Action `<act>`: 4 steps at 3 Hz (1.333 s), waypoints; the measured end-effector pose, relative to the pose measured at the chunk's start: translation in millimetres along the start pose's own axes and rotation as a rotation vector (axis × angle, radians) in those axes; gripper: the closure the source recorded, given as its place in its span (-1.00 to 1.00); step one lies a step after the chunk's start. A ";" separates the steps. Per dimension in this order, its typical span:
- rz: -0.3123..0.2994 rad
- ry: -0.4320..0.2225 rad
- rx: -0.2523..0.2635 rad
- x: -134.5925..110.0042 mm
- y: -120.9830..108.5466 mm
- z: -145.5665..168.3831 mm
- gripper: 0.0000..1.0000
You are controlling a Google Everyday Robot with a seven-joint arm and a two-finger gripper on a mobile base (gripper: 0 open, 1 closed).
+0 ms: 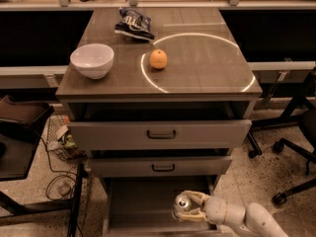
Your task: Place 7up can into bottom drawer
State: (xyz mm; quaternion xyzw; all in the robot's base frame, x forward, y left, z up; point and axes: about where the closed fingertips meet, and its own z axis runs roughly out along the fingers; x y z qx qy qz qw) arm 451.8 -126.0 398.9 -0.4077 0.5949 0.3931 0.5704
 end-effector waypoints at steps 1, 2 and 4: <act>0.004 -0.002 -0.054 22.7 -6.2 26.9 1.00; 0.008 0.010 -0.055 25.9 -6.6 31.6 1.00; -0.044 0.028 -0.085 82.1 -43.9 48.5 1.00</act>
Offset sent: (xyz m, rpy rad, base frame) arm 0.0086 0.0169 -0.0189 0.0039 0.0052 0.0416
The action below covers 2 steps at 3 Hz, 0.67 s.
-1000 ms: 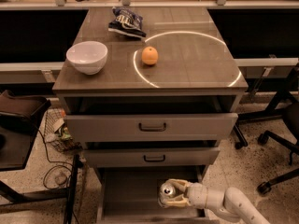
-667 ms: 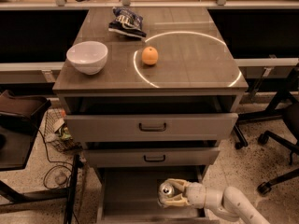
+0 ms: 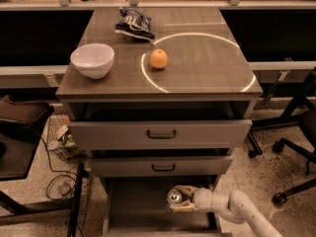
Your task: Place 7up can into bottom drawer
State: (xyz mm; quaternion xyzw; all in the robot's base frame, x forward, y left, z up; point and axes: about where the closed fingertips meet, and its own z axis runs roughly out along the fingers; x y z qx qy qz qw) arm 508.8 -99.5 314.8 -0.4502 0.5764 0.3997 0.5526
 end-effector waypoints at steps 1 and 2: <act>-0.019 0.011 -0.027 29.8 -19.6 2.4 1.00; -0.025 0.028 -0.037 55.5 -29.2 2.7 1.00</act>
Offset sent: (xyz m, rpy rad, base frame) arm 0.0424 -0.0217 -0.0861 -0.0642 -0.0147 0.0394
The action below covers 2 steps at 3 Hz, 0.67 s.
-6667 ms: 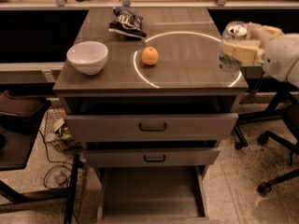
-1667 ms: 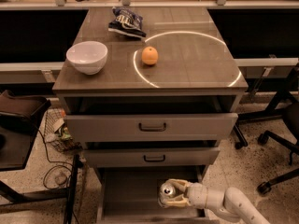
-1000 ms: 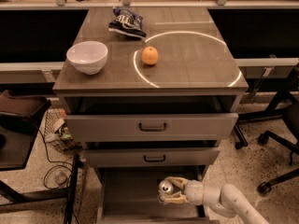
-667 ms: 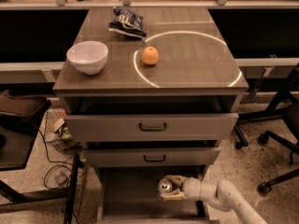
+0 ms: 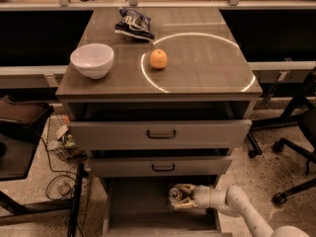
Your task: Place 7up can into bottom drawer
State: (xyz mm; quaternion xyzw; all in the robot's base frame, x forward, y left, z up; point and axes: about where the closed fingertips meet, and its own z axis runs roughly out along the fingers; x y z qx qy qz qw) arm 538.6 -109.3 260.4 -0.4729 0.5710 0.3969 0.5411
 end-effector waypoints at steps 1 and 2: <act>-0.029 0.023 -0.006 23.0 0.8 4.8 1.00; -0.044 0.035 -0.007 48.1 8.9 8.0 1.00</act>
Offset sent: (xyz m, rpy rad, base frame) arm -0.0081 -0.0001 -0.0706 -0.0571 -0.0466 -0.0002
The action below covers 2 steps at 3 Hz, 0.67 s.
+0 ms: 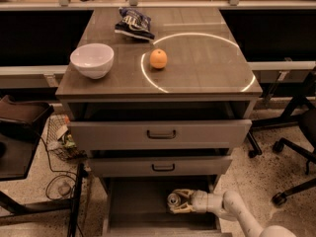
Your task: Place 7up can into bottom drawer
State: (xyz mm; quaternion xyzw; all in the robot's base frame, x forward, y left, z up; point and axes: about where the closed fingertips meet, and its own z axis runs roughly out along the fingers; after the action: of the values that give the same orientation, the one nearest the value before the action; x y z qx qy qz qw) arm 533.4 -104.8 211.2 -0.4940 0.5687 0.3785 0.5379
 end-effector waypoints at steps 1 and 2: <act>-0.003 0.008 -0.002 10.2 5.0 1.2 1.00; 0.017 0.028 -0.006 18.1 6.5 3.9 1.00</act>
Offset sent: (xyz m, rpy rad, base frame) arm -0.0027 -0.0023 -0.0280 -0.0470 0.0546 -0.0093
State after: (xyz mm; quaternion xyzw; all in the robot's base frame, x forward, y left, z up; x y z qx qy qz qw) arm 529.3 -102.3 192.2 -0.4960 0.5794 0.3778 0.5250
